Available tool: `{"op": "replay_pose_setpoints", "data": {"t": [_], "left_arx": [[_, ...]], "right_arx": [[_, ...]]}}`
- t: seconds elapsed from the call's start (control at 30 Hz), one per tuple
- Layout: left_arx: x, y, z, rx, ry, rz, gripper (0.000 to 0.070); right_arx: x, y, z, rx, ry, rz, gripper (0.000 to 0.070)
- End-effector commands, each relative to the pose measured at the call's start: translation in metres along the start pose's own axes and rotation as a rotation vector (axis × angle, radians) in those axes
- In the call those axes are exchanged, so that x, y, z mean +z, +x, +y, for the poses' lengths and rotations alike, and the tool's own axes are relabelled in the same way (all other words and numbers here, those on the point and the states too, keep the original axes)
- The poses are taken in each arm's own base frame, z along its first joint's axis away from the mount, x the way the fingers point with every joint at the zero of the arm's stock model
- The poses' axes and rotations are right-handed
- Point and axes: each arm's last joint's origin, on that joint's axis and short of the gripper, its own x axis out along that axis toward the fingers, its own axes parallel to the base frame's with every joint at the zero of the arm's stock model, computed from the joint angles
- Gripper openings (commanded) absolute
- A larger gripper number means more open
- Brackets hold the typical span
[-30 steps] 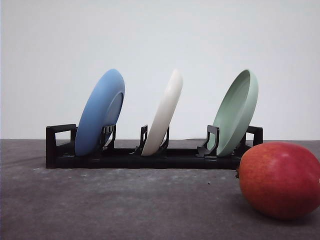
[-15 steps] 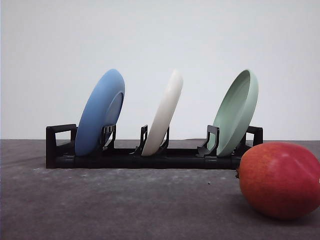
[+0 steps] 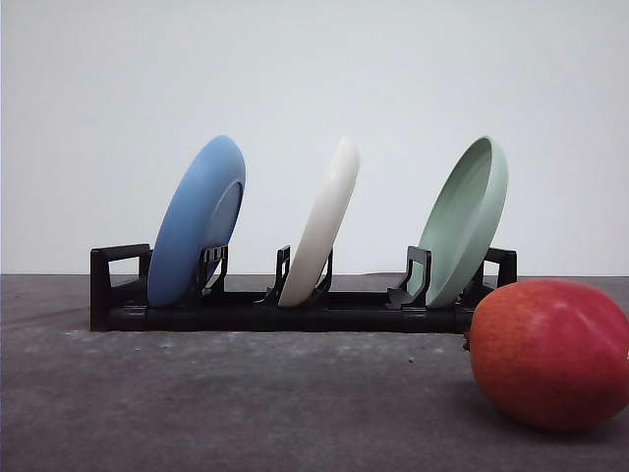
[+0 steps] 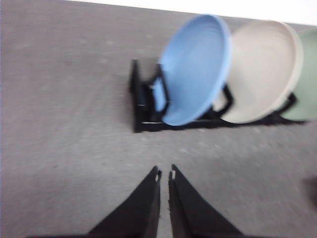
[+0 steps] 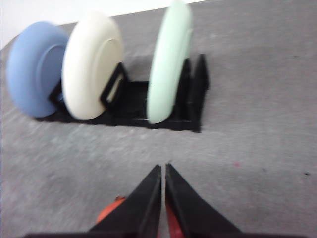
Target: Place pomegranate in white plate
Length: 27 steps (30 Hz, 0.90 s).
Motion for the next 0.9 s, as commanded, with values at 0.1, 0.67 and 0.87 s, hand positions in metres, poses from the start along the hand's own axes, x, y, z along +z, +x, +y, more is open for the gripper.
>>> {"op": "replay_pose_setpoints", "data": {"t": [0.1,0.67,0.87], "left_arx": [[0.005,0.004,-0.009,-0.092,0.095,0.03,0.0011],[0.008,0.011,-0.019,-0.208,0.224,0.033,0.0427],[0.016,0.018,-0.024,-0.247,0.255,-0.006,0.0417]], "right_arx": [[0.003,-0.001,0.007,0.063,-0.073,0.001,0.0006],[0.002,-0.001,0.009,0.101,-0.105,0.009,0.04],[0.003,-0.001,0.009,0.104,-0.107,0.003,0.04]]}}
